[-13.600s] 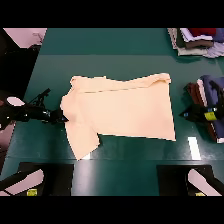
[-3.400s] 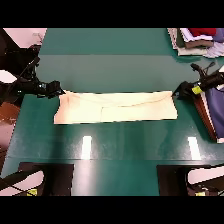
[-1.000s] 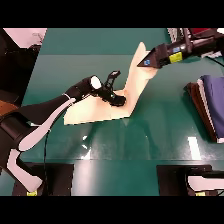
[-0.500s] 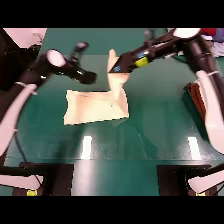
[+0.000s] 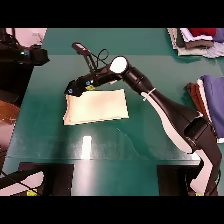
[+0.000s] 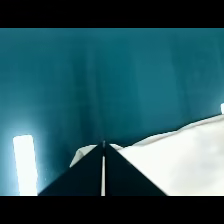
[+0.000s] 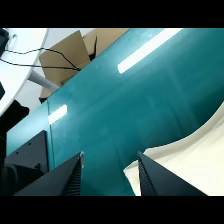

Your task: Fold the shirts.

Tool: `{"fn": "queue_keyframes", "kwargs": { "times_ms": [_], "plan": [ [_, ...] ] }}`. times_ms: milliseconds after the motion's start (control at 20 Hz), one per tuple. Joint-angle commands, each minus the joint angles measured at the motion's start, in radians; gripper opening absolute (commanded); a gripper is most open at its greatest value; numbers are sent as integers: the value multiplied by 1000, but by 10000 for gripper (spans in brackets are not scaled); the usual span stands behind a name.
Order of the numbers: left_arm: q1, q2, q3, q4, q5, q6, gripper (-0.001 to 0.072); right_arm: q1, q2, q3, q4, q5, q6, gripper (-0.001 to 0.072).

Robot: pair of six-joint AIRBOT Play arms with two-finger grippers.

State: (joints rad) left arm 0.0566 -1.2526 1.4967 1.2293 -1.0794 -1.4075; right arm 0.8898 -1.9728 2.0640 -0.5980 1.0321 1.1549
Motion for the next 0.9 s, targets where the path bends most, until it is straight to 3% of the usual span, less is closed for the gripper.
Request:
{"fn": "queue_keyframes", "kwargs": {
  "times_ms": [0,50,100,300,650,700,750,800,850],
  "plan": [
    [25,21,1,5,-41,1,25,-13,-15,2,-8,90,-34,359],
    [25,21,1,5,-53,1,25,-48,-3,-14,-5,164,-34,229],
    [25,21,1,5,-67,1,25,-91,19,-60,-7,227,-34,199],
    [25,21,1,-6,-126,1,25,-278,145,-333,-8,341,-34,199],
    [25,21,1,-7,-133,1,25,-567,341,-816,-3,224,-21,203],
    [25,21,1,-9,-134,1,25,-591,343,-851,-3,199,-21,301],
    [25,21,1,-10,-134,1,25,-605,342,-880,-2,167,-21,550],
    [25,21,1,-10,-134,1,25,-607,342,-904,4,128,-21,651],
    [25,21,1,-10,-134,1,25,-607,342,-922,4,89,-21,650]
  ]
}}
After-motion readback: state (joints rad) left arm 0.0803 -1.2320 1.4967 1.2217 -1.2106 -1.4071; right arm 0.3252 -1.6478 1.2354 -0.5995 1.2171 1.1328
